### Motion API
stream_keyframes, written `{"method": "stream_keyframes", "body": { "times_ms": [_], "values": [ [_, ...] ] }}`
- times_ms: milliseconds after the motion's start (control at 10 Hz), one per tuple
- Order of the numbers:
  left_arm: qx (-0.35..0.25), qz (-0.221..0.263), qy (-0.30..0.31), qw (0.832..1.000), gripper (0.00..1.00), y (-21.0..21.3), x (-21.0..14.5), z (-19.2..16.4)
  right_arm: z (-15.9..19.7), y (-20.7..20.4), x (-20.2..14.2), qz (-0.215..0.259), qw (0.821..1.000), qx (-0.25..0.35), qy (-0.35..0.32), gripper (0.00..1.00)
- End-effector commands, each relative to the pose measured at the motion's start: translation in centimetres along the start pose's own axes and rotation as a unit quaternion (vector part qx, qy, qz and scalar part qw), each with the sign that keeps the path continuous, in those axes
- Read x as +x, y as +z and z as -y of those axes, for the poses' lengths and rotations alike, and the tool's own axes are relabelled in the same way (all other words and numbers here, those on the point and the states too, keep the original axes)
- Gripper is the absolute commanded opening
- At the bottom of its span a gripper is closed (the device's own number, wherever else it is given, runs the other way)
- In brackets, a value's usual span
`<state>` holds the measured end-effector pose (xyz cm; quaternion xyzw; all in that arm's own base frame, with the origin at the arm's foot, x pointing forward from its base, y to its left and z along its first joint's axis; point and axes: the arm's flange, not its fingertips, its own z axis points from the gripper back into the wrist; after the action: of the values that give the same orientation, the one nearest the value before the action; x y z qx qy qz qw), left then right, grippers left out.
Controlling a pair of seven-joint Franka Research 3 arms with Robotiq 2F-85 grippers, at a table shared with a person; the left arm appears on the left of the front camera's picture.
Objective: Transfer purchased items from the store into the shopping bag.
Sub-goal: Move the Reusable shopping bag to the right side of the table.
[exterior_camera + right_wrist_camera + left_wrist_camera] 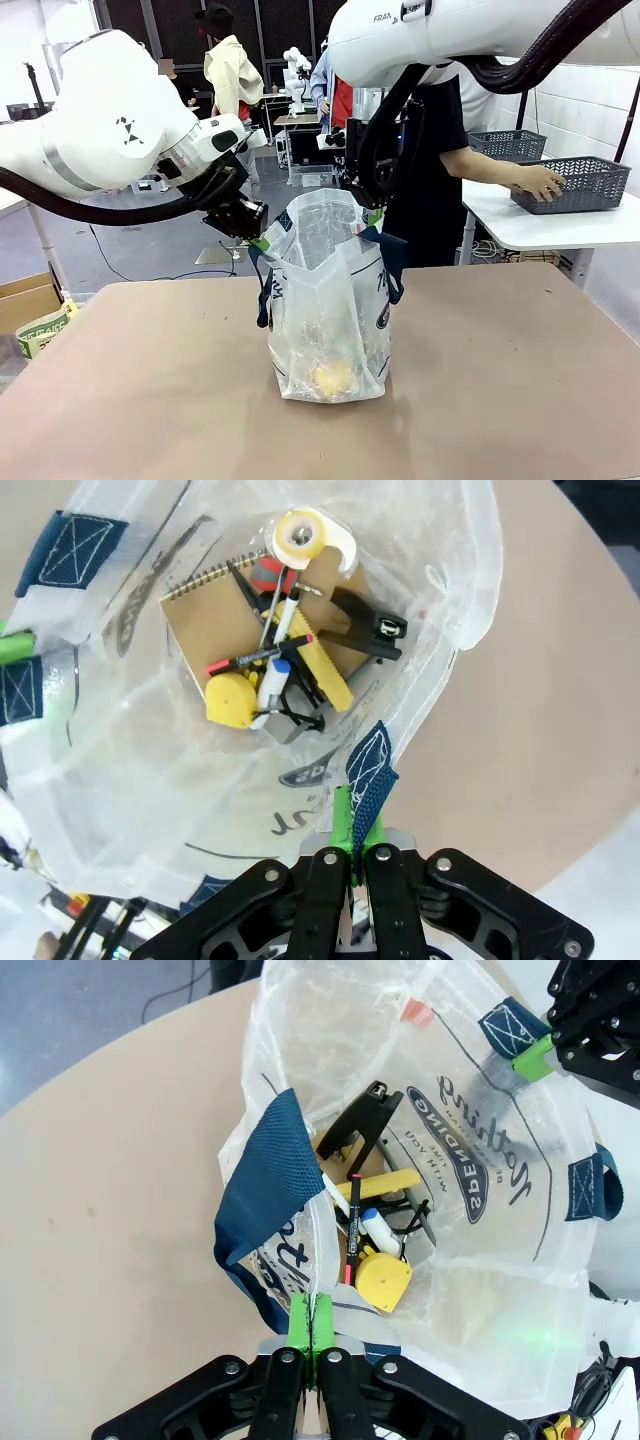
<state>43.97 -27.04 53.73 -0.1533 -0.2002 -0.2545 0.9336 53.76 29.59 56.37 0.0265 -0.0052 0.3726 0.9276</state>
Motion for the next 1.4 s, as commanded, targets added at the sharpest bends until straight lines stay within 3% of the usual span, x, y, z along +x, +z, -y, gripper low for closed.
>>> {"method": "stream_keyframes", "body": {
  "times_ms": [0, 100, 300, 400, 500, 800, 1200, 1300],
  "values": [
    [0.022, -0.016, 0.100, 0.995, 0.00, -0.1, 1.5, 0.1, -0.3, 0.7, 1.0, 0.012, 0.999, -0.005, -0.053, 0.00],
    [0.000, 0.000, 0.000, 1.000, 0.00, 0.0, 0.0, 0.0, -0.4, 1.0, 0.3, -0.013, 0.999, -0.027, -0.045, 0.00],
    [0.000, 0.000, 0.000, 1.000, 0.00, 0.0, 0.0, 0.0, -0.1, 0.1, 0.3, 0.003, 1.000, 0.000, -0.020, 0.00],
    [0.007, -0.006, 0.026, 1.000, 0.00, -0.3, 0.3, -0.1, -0.1, 0.1, 0.3, 0.003, 1.000, 0.000, -0.020, 0.00],
    [0.054, -0.013, 0.078, 0.995, 0.00, -0.5, 0.7, 0.3, -0.2, 0.1, 0.3, -0.002, 1.000, -0.003, -0.031, 0.00],
    [0.109, -0.018, 0.213, 0.971, 0.00, -0.2, 1.8, 2.4, -2.5, 0.2, 0.1, 0.017, 0.985, -0.022, -0.169, 0.00],
    [0.099, -0.004, 0.241, 0.965, 0.00, 0.1, 2.4, 2.7, -2.8, 0.2, 0.0, 0.010, 0.966, -0.048, -0.254, 0.00],
    [0.102, -0.008, 0.239, 0.966, 0.00, 0.3, 1.2, 2.7, -2.9, 0.6, 0.4, 0.005, 0.975, -0.009, -0.222, 0.00]
  ]
}}
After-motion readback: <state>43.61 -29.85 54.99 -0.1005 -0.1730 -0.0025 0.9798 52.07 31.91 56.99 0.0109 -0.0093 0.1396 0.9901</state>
